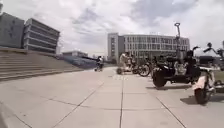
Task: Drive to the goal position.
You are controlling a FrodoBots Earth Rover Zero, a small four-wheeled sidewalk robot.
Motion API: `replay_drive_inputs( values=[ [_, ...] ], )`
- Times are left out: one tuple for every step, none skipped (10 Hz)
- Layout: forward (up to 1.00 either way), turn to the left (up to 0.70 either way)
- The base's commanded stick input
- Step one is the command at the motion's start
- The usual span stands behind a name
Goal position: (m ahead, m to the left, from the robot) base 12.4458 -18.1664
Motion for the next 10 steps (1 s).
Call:
replay_drive_inputs(
  values=[
    [1.0,0.02],
    [0.17,0.01],
    [-0.03,0.01],
    [-0.62,0.02],
    [-0.89,0.02],
    [-0.7,0.02],
    [0.12,0.01],
    [0.71,0.0],
    [1.0,0.01],
    [1.0,0.02]
  ],
)
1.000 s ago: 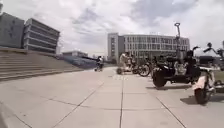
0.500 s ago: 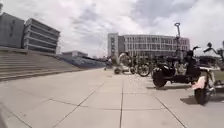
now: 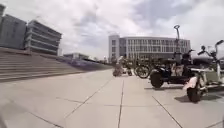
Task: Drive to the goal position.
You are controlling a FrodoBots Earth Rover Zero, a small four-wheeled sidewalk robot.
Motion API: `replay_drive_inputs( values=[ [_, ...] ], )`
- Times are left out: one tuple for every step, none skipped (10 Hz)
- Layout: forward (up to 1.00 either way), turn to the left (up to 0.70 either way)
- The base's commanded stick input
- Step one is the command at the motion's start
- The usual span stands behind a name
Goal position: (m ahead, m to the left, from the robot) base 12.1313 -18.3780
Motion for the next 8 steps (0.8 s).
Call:
replay_drive_inputs(
  values=[
    [1.0,0.02],
    [1.0,0.02],
    [1.0,0.02],
    [1.0,0.02],
    [1.0,0.02],
    [1.0,0.02],
    [1.0,0.02],
    [1.0,0.01]
  ],
)
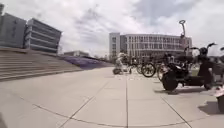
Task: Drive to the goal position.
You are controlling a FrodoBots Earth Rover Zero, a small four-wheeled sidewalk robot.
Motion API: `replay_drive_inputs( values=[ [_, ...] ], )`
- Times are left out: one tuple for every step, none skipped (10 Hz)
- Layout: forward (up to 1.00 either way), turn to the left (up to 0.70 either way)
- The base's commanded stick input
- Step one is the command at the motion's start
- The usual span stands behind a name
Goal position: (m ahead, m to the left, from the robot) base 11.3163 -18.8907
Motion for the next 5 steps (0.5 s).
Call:
replay_drive_inputs(
  values=[
    [1.0,0.0],
    [1.0,0.33],
    [1.0,0.4],
    [1.0,0.32],
    [1.0,0.07]
  ],
)
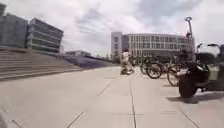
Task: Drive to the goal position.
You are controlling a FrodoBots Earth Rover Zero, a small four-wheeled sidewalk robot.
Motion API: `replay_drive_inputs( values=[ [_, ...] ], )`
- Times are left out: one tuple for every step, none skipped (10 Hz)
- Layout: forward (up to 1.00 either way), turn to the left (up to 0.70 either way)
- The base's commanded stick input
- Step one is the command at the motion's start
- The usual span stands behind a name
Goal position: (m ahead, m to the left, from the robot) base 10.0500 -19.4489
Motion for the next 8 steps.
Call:
replay_drive_inputs(
  values=[
    [1.0,0.03],
    [1.0,0.03],
    [1.0,0.02],
    [1.0,0.02],
    [1.0,0.02],
    [1.0,0.02],
    [1.0,-0.01],
    [1.0,-0.25]
  ],
)
